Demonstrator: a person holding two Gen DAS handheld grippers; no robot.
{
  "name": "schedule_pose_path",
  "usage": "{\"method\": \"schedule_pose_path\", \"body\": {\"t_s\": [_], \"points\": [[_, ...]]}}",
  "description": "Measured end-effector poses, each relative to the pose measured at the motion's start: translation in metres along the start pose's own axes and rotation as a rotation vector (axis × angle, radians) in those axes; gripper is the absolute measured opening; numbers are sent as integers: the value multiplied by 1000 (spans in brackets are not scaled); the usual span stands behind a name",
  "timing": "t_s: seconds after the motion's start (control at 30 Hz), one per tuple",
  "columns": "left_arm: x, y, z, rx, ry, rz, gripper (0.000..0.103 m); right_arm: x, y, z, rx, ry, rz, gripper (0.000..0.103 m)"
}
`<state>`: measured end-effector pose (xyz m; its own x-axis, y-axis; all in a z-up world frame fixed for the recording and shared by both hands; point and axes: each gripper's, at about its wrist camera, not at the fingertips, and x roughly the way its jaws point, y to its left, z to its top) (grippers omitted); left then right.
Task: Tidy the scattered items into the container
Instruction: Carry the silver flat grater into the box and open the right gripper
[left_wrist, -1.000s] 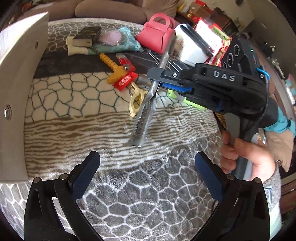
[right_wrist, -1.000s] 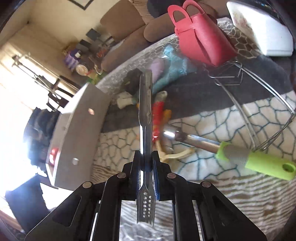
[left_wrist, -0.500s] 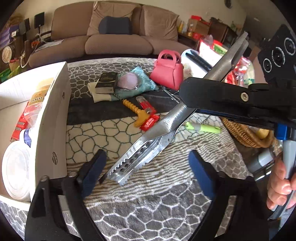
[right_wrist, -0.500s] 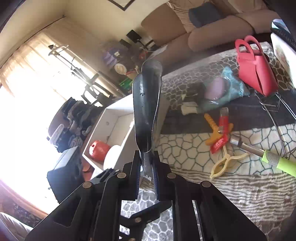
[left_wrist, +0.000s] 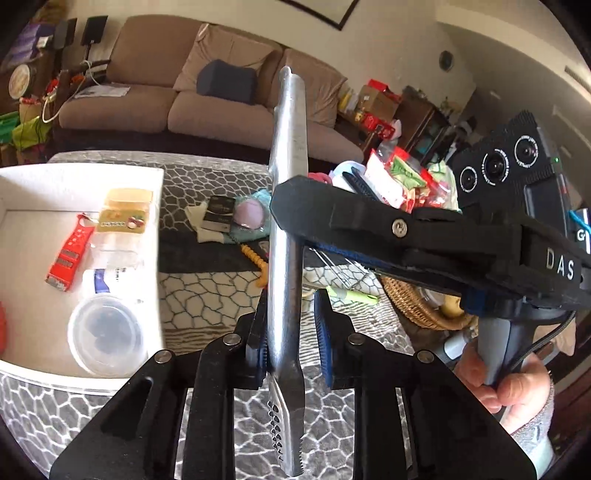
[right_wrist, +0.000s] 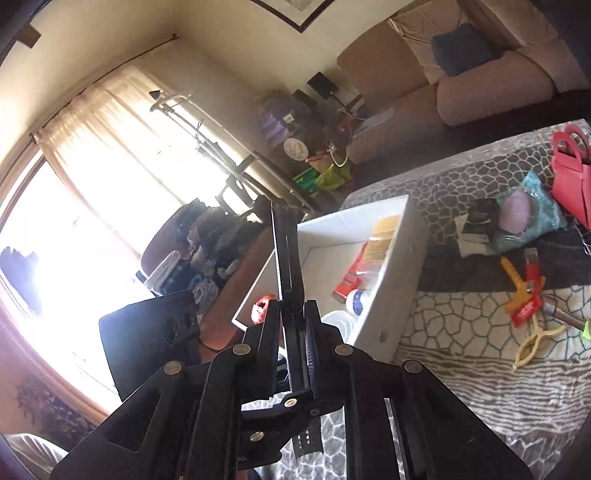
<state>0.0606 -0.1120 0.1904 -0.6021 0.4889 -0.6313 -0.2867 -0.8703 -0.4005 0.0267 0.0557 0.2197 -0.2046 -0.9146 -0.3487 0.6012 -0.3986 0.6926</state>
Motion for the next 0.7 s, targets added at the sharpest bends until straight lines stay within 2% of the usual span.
{"method": "schedule_pose_path", "body": {"t_s": [0.17, 0.33, 0.5, 0.7], "points": [[-39, 60, 7, -84, -7, 45, 20, 50, 36, 23, -9, 31, 64, 12], [-55, 125, 14, -132, 21, 120, 20, 122, 51, 36, 9, 89, 81, 12], [-34, 186, 27, -162, 128, 204, 20, 203, 37, 43, 68, 150, 59, 12], [22, 247, 48, -226, 307, 269, 20, 287, -19, 51, 209, 214, -21, 12]]}}
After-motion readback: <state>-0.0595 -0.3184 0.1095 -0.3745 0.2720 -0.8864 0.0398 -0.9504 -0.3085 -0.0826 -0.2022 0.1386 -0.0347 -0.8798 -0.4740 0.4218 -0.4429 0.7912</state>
